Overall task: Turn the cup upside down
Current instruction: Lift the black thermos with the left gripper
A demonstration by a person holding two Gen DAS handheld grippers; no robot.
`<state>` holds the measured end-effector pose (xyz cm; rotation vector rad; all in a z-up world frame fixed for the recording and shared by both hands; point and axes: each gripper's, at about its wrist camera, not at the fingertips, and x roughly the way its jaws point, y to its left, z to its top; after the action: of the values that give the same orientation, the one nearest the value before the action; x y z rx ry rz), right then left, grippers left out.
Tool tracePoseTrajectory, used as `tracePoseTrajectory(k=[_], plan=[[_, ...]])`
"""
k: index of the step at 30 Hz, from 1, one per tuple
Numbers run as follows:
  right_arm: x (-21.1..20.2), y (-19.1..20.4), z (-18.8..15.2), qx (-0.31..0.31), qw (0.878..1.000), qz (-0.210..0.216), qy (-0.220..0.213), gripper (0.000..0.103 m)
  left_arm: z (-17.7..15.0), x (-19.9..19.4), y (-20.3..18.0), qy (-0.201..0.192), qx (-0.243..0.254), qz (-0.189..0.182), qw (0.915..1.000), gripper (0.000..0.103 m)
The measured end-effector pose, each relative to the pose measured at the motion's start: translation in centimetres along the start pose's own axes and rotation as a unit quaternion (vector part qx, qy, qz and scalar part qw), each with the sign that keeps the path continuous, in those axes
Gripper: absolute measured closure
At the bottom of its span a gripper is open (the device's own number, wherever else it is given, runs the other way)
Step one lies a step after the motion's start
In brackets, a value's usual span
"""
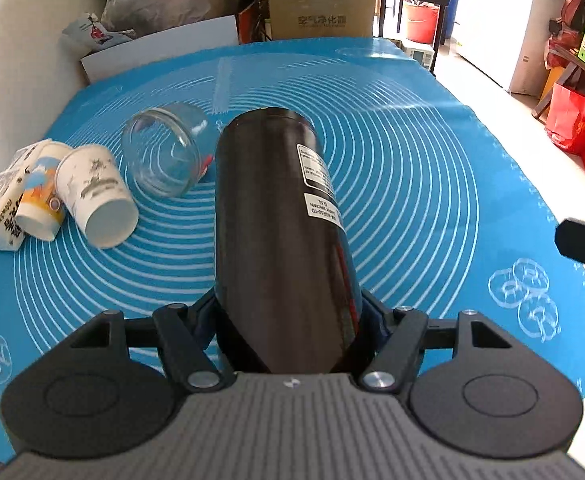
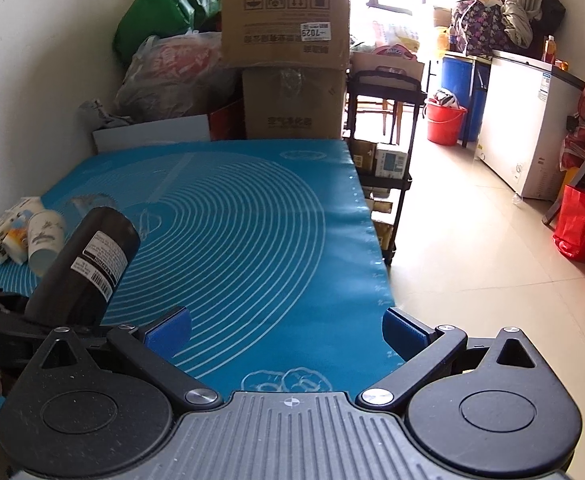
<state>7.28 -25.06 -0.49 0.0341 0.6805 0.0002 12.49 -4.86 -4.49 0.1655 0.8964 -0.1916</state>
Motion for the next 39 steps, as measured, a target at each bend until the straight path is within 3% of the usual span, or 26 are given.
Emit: tracePoseTrajectory(k=[20,29,39], plan=[[0.4,1.4,-0.4,-0.006,1.000,0.002,0.018,0.000,-1.6,1.2,0.7,0.030,0.002,-0.005,0.9995,0.032],[0.3,1.5,-0.2,-0.005,1.000,0.007,0.015,0.000,-0.8,-1.6,1.0,-0.009,0.010,0.004,0.9999,0.011],[-0.2,3.6,1.0,-0.014,0.999,0.027,0.014,0.000,-0.7,-4.5,4.0,-0.044,-0.020,0.015,0.9987,0.011]])
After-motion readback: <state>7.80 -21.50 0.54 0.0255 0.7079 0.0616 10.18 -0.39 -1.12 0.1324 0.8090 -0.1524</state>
